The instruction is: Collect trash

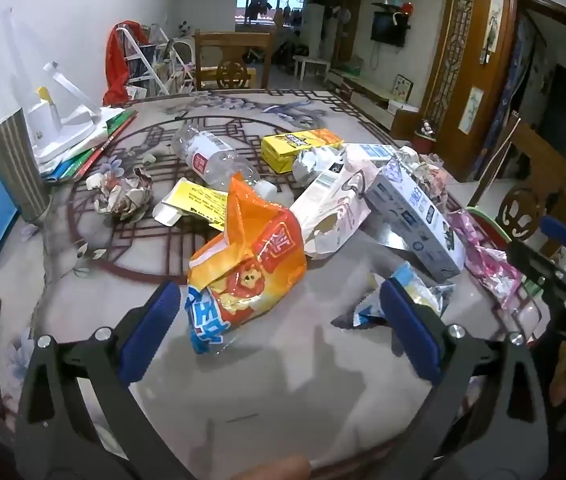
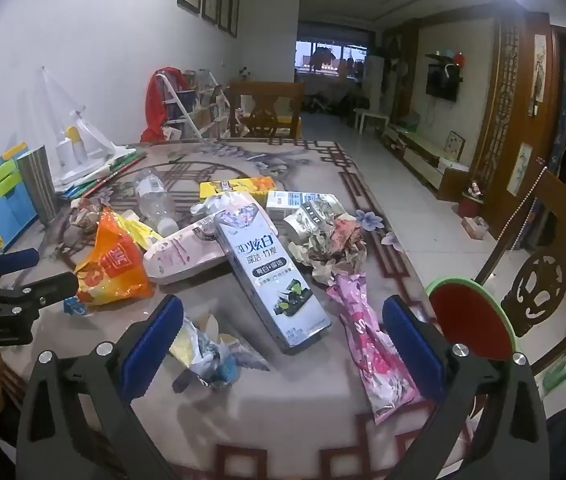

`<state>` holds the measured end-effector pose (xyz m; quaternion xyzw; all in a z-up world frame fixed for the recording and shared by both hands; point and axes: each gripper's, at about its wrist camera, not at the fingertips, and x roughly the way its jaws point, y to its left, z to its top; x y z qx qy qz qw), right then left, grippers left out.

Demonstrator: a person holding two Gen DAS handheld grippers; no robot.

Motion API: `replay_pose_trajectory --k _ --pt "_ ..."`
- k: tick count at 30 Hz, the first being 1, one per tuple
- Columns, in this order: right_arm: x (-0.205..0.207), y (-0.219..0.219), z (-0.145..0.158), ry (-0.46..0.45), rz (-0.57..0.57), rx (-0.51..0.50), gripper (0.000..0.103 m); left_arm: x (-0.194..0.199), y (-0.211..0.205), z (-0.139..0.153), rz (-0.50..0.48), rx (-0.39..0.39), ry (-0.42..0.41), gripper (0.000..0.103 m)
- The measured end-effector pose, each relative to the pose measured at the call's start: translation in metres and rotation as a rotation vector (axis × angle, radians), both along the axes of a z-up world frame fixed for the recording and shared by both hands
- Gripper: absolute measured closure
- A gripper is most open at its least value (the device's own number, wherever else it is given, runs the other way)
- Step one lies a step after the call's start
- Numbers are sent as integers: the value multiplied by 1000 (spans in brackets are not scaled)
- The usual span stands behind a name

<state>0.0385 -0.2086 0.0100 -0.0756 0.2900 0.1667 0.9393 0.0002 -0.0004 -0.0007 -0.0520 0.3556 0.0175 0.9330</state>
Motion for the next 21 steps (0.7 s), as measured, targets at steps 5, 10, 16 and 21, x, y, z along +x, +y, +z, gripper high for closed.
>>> replay_pose_trajectory --k 5,10,16,21 --pt "-3 0 2 0 3 8 7 1 0 0 -10 -12 7 5" --pt "6 -5 -9 22 -1 9 7 0 -3 1 -16 -5 0 5" --pt "5 -2 -8 28 -11 -1 7 0 -2 -8 -9 -19 13 5" --pt "6 -2 -9 41 -10 -8 7 3 -4 -9 -6 -22 21 5"
